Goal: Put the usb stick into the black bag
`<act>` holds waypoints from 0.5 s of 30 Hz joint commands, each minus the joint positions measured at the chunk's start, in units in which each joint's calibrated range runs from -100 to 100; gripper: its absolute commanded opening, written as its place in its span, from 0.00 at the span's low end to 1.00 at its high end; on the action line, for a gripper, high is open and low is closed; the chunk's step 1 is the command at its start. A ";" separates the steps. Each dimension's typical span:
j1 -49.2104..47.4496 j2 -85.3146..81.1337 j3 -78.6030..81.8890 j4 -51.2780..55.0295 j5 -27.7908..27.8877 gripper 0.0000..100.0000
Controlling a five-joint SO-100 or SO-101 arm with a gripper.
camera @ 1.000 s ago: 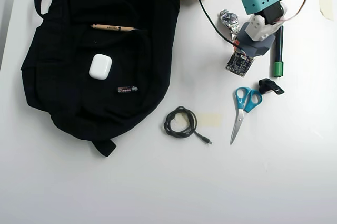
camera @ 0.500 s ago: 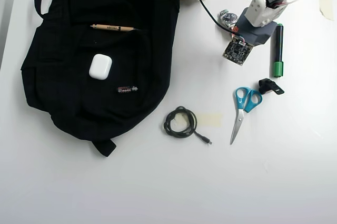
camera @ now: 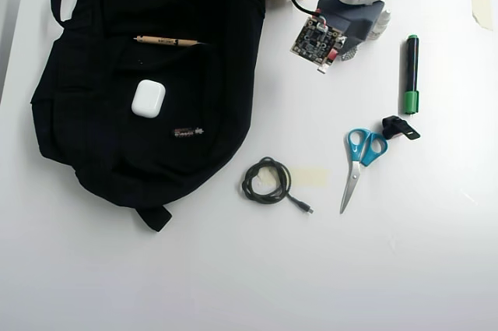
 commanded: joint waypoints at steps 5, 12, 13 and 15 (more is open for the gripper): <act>12.29 -5.79 -4.25 4.47 8.07 0.02; 26.42 -5.71 -9.37 5.94 16.31 0.02; 28.59 -5.71 -9.82 5.68 17.25 0.02; 32.71 -5.63 -10.00 5.08 18.35 0.02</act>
